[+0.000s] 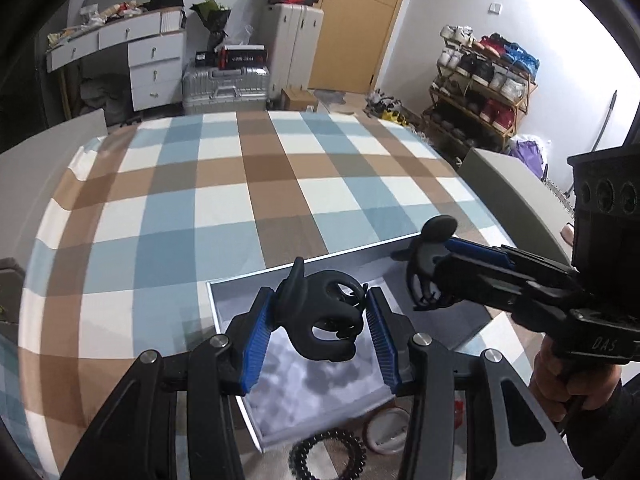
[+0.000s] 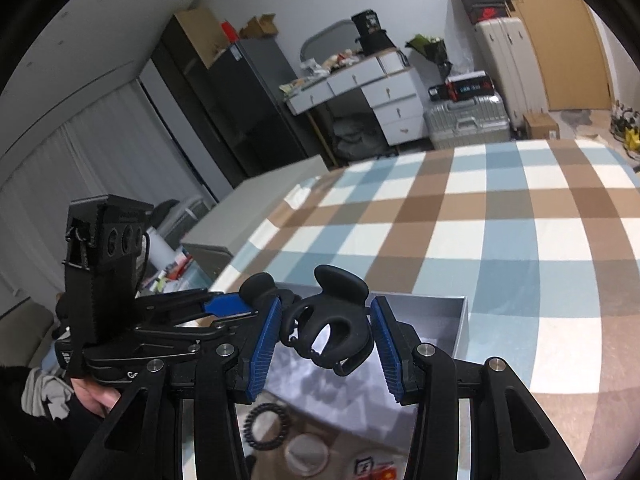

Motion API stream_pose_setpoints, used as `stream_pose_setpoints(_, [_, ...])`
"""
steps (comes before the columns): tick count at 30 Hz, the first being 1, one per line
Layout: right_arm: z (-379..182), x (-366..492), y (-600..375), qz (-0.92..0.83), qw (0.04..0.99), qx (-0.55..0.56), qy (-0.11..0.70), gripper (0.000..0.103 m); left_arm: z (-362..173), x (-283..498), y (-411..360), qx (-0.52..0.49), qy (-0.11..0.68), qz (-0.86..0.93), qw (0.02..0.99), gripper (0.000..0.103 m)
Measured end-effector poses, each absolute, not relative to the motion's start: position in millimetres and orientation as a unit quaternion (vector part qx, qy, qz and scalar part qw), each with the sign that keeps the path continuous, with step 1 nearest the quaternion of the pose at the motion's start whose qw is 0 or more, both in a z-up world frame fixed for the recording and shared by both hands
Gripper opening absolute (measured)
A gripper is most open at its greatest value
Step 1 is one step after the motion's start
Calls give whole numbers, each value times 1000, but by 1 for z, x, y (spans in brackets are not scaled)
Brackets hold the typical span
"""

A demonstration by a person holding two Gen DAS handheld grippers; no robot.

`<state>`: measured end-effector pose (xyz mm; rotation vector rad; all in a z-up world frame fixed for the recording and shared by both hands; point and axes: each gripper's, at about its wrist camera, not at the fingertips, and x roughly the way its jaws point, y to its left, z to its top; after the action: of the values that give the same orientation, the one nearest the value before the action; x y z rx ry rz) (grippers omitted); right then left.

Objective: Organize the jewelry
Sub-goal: 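Carry the black claw clip with the right gripper into the grey box, then open the right gripper to release the clip and lift away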

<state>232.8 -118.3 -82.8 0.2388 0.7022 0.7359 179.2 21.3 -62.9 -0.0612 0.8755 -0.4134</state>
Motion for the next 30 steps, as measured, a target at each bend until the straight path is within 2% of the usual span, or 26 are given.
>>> stream_pose_setpoints(9, [-103, 248, -110, 344, 855, 114, 370, 45, -72, 185, 14, -8, 441, -201, 875, 41])
stream_pose_setpoints(18, [-100, 245, -108, 329, 864, 110, 366, 47, -73, 189, 14, -8, 446, -187, 876, 43])
stream_pose_setpoints(20, [-97, 241, -109, 326, 868, 108, 358, 51, -71, 187, 13, -1, 443, -179, 879, 51])
stream_pose_setpoints(22, [-91, 237, -113, 323, 874, 113, 345, 61, -67, 183, 13, 5, 435, -171, 884, 61])
stream_pose_setpoints(23, [-88, 234, -115, 321, 878, 116, 336, 63, -64, 181, 13, 9, 431, -168, 887, 61])
stream_pose_setpoints(27, [-73, 218, -129, 302, 896, 132, 298, 80, -54, 171, 13, 17, 415, -156, 896, 62])
stream_pose_setpoints(30, [-64, 209, -137, 295, 900, 141, 288, 82, -47, 164, 14, 15, 408, -151, 900, 62])
